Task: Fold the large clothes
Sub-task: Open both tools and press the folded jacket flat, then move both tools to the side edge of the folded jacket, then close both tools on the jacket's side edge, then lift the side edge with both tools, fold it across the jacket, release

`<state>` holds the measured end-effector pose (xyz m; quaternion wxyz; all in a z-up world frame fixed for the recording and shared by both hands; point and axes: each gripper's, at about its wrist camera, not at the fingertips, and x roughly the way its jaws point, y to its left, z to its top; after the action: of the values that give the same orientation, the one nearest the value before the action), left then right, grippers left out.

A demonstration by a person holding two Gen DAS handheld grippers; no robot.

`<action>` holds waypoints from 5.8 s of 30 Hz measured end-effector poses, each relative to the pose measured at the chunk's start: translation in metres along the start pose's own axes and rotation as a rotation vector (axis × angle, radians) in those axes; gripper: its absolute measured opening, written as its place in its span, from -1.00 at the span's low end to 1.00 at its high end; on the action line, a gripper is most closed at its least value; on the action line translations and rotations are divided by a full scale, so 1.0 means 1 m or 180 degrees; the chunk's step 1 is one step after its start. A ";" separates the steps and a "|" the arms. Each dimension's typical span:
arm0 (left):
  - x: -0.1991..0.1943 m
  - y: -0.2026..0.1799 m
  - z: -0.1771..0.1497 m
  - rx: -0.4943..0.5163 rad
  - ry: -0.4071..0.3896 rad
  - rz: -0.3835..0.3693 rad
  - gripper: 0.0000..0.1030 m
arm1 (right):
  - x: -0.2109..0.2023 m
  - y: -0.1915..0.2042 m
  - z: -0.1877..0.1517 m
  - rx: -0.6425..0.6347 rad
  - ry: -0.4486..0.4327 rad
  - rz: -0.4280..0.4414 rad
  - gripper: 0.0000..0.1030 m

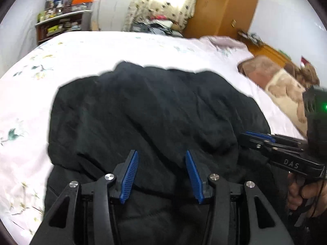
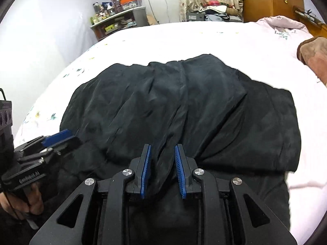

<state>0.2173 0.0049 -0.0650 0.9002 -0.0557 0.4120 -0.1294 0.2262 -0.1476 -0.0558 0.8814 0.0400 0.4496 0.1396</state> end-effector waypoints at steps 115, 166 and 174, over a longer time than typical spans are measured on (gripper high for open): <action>-0.131 0.051 -0.195 -0.0681 0.0475 0.0622 0.39 | -0.126 -0.127 -0.193 0.1310 0.0705 -0.0138 0.17; -0.248 0.081 -0.011 -0.1044 -0.0918 -0.0129 -0.70 | -0.245 -0.127 -0.045 0.1505 -0.0758 0.0645 -0.79; -0.160 0.112 0.060 -0.1211 -0.0694 -0.0067 -0.70 | -0.167 -0.155 0.024 0.1675 -0.0513 0.0543 -0.78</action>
<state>0.1833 0.1565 0.0675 0.9113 -0.2425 0.3285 -0.0520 0.1852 -0.3414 0.0589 0.8587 0.3160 0.3938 0.0881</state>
